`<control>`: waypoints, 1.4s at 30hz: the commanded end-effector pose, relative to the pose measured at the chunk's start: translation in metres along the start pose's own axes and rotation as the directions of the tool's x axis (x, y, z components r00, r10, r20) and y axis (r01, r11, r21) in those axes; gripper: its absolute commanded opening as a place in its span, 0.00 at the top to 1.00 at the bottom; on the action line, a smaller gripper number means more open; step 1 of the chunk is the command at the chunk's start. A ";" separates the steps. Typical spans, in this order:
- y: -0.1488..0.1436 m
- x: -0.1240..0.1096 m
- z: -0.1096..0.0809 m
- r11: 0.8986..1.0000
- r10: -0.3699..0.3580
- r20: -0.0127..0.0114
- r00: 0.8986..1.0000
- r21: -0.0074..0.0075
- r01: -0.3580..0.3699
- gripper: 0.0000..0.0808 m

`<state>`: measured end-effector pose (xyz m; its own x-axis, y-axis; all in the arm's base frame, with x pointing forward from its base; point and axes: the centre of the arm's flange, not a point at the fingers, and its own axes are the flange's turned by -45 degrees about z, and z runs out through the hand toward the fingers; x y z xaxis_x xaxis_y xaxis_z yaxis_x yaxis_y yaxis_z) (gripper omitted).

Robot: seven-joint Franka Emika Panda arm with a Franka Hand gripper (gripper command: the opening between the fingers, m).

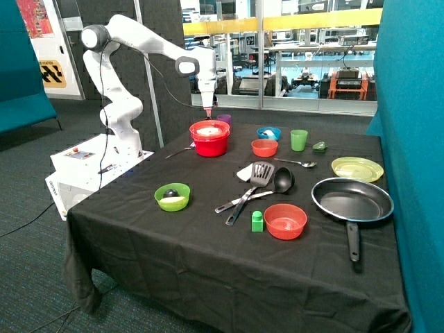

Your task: Hide the teddy bear in the red bowl

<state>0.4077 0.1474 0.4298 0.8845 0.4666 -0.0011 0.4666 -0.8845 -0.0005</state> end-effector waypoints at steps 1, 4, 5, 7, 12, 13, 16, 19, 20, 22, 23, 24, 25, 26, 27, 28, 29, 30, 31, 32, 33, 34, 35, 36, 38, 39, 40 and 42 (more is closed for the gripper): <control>0.016 -0.007 -0.009 1.000 0.015 -0.001 1.000 -0.001 -0.015 0.01; 0.025 -0.012 -0.013 1.000 0.020 -0.001 1.000 -0.001 -0.020 0.03; 0.029 -0.014 -0.015 1.000 0.022 -0.001 1.000 -0.001 -0.022 0.04; 0.036 -0.019 -0.018 1.000 0.025 -0.001 1.000 -0.001 -0.025 0.06; 0.047 -0.026 -0.021 0.999 0.036 -0.001 0.999 0.000 -0.036 0.11; 0.048 -0.028 -0.022 0.999 0.039 -0.001 0.999 0.000 -0.039 0.12; 0.055 -0.033 -0.026 0.999 0.046 -0.001 0.999 0.000 -0.046 0.15; 0.061 -0.038 -0.029 0.999 0.052 -0.001 0.999 0.000 -0.052 0.16; 0.062 -0.039 -0.030 0.999 0.049 -0.001 0.999 0.000 -0.049 0.16; 0.067 -0.043 -0.030 0.999 0.049 -0.001 0.999 0.000 -0.049 0.17; 0.070 -0.045 -0.030 0.998 0.055 -0.001 0.998 0.000 -0.055 0.20; 0.073 -0.047 -0.030 0.998 0.058 -0.001 0.998 0.000 -0.058 0.19; 0.076 -0.048 -0.030 0.998 0.061 -0.001 0.998 0.000 -0.061 0.18; 0.079 -0.049 -0.029 0.998 0.063 -0.001 0.998 0.000 -0.063 0.18; 0.081 -0.050 -0.029 0.998 0.064 -0.001 0.998 0.000 -0.064 0.18; 0.084 -0.051 -0.029 0.998 0.069 -0.001 0.998 0.000 -0.069 0.18; 0.088 -0.052 -0.028 0.997 0.074 -0.001 0.997 0.000 -0.074 0.18; 0.092 -0.052 -0.027 0.997 0.078 -0.001 0.997 0.000 -0.078 0.18; 0.095 -0.052 -0.027 0.997 0.081 -0.001 0.997 0.000 -0.081 0.19; 0.099 -0.052 -0.027 0.997 0.083 -0.001 0.997 0.000 -0.083 0.18; 0.101 -0.052 -0.026 0.996 0.085 -0.001 0.996 0.000 -0.085 0.18; 0.104 -0.051 -0.026 0.996 0.088 -0.001 0.996 0.000 -0.088 0.19; 0.107 -0.050 -0.025 0.996 0.090 -0.001 0.996 0.000 -0.090 0.20; 0.111 -0.049 -0.025 0.996 0.092 -0.001 0.996 0.000 -0.092 0.20; 0.116 -0.047 -0.024 0.996 0.093 -0.001 0.996 0.000 -0.093 0.18; 0.119 -0.046 -0.024 0.996 0.094 -0.001 0.996 0.000 -0.094 0.18; 0.121 -0.045 -0.023 0.995 0.095 -0.001 0.995 0.000 -0.095 0.18; 0.126 -0.043 -0.021 0.995 0.098 -0.001 0.995 0.000 -0.098 0.18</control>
<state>0.4110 0.0362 0.4555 0.9196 0.3930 0.0027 0.3930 -0.9196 0.0009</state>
